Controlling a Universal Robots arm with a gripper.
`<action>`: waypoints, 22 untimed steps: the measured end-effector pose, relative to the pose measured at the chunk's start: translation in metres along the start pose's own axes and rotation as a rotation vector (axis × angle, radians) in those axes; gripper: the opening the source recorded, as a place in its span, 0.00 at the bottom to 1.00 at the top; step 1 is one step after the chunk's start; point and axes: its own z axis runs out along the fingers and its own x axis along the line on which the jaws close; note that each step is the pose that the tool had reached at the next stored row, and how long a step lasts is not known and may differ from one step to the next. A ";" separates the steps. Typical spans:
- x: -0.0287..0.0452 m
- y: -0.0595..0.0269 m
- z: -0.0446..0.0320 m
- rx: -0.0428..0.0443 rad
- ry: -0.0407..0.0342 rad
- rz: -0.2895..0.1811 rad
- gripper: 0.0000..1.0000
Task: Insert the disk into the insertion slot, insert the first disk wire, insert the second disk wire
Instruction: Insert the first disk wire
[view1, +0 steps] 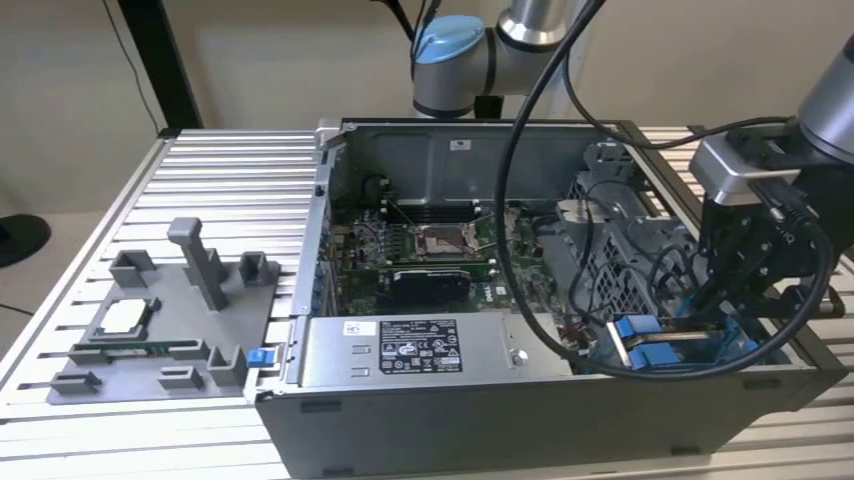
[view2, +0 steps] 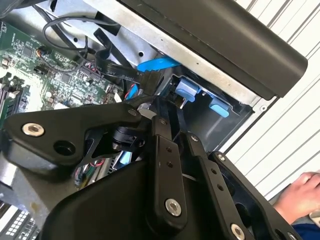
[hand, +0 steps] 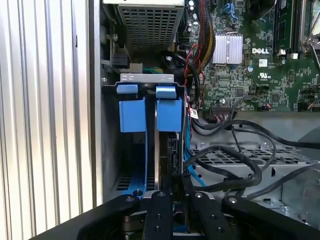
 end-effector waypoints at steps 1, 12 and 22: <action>0.0000 0.0000 0.0002 0.0000 0.0002 0.000 0.00; 0.0002 0.0000 0.0044 0.0002 0.0006 0.000 0.00; 0.0003 0.0000 0.0075 0.0001 0.0003 0.000 0.00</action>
